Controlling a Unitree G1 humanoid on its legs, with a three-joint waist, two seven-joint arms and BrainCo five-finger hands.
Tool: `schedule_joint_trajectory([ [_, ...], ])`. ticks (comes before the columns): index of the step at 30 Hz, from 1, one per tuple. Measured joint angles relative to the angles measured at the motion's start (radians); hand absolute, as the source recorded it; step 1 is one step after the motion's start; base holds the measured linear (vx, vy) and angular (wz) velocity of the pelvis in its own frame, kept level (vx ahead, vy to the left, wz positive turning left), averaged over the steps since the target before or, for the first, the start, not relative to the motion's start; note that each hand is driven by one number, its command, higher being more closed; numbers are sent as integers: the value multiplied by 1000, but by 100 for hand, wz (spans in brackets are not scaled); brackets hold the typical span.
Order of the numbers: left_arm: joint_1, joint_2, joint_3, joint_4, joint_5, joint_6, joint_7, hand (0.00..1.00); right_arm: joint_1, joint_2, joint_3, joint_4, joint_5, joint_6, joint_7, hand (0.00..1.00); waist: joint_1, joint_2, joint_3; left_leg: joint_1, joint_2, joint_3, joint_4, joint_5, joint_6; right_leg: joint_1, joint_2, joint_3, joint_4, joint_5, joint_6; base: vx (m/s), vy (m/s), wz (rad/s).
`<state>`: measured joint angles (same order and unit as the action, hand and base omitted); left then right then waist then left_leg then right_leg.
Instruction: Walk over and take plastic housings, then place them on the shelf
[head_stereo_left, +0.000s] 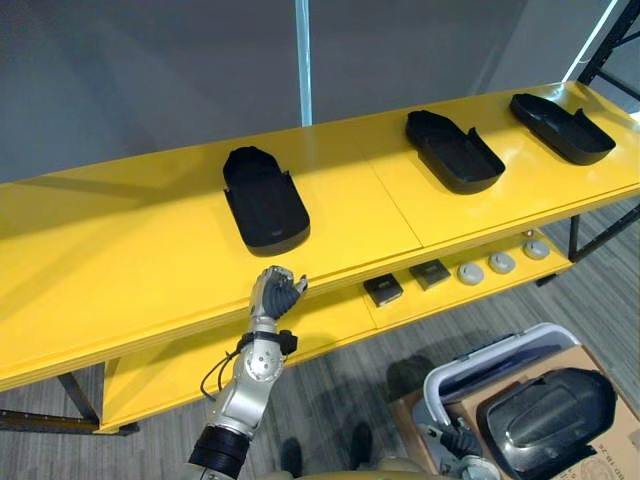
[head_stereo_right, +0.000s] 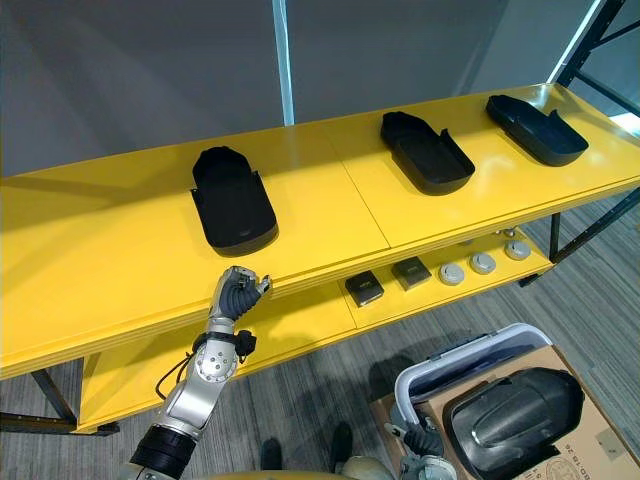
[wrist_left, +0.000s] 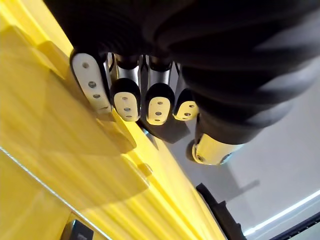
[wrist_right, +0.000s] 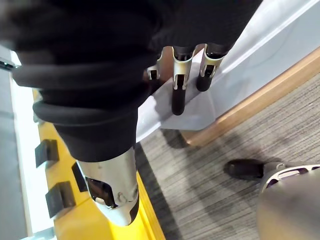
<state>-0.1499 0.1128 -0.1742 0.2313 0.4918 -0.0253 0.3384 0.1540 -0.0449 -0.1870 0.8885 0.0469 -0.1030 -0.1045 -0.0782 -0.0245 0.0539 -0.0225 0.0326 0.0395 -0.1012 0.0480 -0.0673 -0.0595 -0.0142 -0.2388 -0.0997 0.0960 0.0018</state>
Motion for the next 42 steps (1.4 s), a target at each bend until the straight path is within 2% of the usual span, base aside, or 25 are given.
schedule_joint_trajectory([
  [3,-27,14,32,19,-6,19,14,100,-9,0,0,0,-1,0,1,0,-18,0,0,1,0,6,1,-1,1,-1,0,4,0,1,0,12,21,-5],
  [7,-55,18,63,39,-10,22,17,100,-11,2,0,-1,-1,0,2,0,-19,-1,0,4,0,17,1,-2,2,-3,1,17,-2,2,0,6,32,-8],
  [15,-112,32,111,97,-27,60,34,100,-18,4,0,-4,-2,0,17,0,-21,-8,3,4,1,27,0,-3,2,-6,2,24,-3,1,2,-2,20,-2],
  [19,-132,34,145,105,-30,61,35,100,-19,4,0,-5,-10,0,20,0,-21,-10,4,4,1,33,0,-3,2,-8,2,29,-3,1,2,7,28,-4],
  [34,-209,68,145,165,-71,61,38,100,-26,5,9,-10,-11,0,21,0,-22,-23,10,6,1,38,0,-2,2,-9,2,36,0,9,-7,3,9,0],
  [37,-195,68,130,80,-70,60,41,100,-25,5,9,-10,-11,0,20,0,-20,-23,11,5,1,36,1,-2,3,-9,2,33,0,9,-7,0,0,1],
  [40,-154,71,102,-128,-58,55,42,100,-21,5,9,-9,-10,0,20,0,-18,-22,11,4,0,22,5,-2,3,-6,1,23,0,10,-8,2,2,9],
  [42,-99,70,104,-331,-47,13,45,100,-18,4,8,-1,-10,-1,20,0,-13,-20,12,2,-1,9,5,-2,3,-4,1,18,0,9,-8,11,20,9],
])
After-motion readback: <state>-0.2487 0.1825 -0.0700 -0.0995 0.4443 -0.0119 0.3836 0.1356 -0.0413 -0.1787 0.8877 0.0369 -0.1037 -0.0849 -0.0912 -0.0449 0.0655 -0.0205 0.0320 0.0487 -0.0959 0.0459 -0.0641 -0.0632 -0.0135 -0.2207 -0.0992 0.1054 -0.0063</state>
